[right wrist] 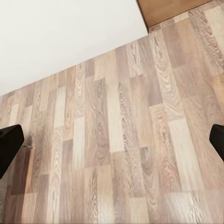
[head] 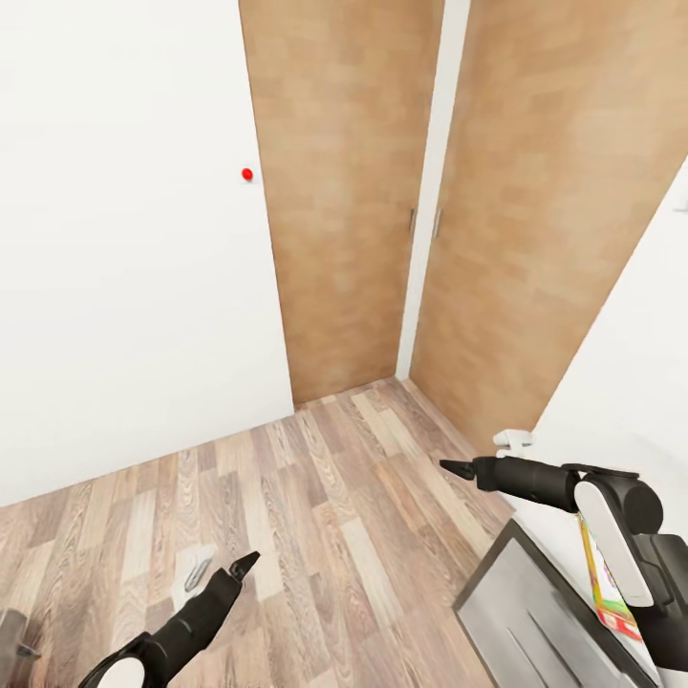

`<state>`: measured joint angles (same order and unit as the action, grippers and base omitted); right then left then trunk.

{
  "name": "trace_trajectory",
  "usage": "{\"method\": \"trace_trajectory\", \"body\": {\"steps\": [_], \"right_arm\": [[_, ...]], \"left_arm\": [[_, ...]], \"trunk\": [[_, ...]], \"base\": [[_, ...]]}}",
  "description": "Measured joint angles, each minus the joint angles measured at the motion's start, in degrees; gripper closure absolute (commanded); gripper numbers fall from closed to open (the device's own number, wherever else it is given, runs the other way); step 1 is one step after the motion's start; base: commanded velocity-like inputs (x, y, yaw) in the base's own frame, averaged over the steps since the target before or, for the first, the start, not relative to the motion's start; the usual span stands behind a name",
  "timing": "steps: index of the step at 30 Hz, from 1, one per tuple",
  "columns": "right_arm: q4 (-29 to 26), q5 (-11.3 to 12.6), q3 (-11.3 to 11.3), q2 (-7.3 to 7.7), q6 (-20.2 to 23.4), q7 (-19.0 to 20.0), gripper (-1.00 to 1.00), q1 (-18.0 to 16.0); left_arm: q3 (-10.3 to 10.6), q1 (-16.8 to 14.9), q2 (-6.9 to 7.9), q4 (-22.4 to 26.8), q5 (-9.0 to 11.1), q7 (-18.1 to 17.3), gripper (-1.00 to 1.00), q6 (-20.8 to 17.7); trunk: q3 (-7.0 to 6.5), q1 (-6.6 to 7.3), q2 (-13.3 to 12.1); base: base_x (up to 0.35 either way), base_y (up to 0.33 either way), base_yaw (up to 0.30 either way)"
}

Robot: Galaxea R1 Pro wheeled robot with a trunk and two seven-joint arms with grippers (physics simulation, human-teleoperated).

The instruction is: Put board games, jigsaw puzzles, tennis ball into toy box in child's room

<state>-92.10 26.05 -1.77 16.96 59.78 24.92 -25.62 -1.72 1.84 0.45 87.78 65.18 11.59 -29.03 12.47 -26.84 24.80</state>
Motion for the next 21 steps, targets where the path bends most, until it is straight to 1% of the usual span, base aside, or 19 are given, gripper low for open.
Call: {"method": "trace_trajectory", "body": {"steps": [1, 2, 5, 8, 11, 18, 21], "right_arm": [[0.0, 0.0, 0.0, 0.0, 0.0, 0.0, -1.0, -0.02], [0.0, 0.0, 0.0, 0.0, 0.0, 0.0, -1.0, -0.02], [0.0, 0.0, 0.0, 0.0, 0.0, -0.01, -1.0, -0.05], [0.0, 0.0, 0.0, 0.0, 0.0, -0.01, -1.0, -0.06], [0.0, 0.0, 0.0, 0.0, 0.0, -0.01, -1.0, -0.08], [0.01, 0.0, 0.0, 0.0, 0.0, -0.02, -1.0, -0.09], [0.02, -0.01, 0.0, 0.0, 0.0, -0.02, -1.0, -0.09]], "left_arm": [[-0.43, 0.04, 0.02, 0.14, 0.18, 0.23, -1.0, 0.03], [-0.45, 0.04, 0.01, 0.14, 0.2, 0.24, -1.0, 0.03], [-2.17, 0.11, 0.04, 0.28, 0.63, 0.7, -1.0, 0.0], [-2.75, 0.13, 0.05, 0.26, 0.78, 0.8, -1.0, -0.04], [-4.11, 0.16, 0.06, 0.17, 0.98, 1.01, -1.0, -0.12], [-5.4, 0.23, 0.07, 0.05, 1.17, 1.12, -1.0, -0.18], [-5.65, 0.25, 0.09, 0.04, 1.3, 1.14, -1.0, -0.24]], "trunk": [[0.17, -0.22, 0.4], [0.34, -0.44, 0.8], [0.86, -1.1, 2.01], [1.39, -1.76, 3.22], [1.93, -2.42, 4.43], [3.18, -3.96, 7.24], [3.72, -4.62, 8.45]], "base": [[0.0, 0.0, 0.268], [0.0, 0.0, 0.273], [0.0, 0.0, 0.28], [0.0, 0.0, 0.284], [0.0, 0.0, 0.289], [0.0, 0.0, 0.293], [0.0, 0.0, 0.295]]}}
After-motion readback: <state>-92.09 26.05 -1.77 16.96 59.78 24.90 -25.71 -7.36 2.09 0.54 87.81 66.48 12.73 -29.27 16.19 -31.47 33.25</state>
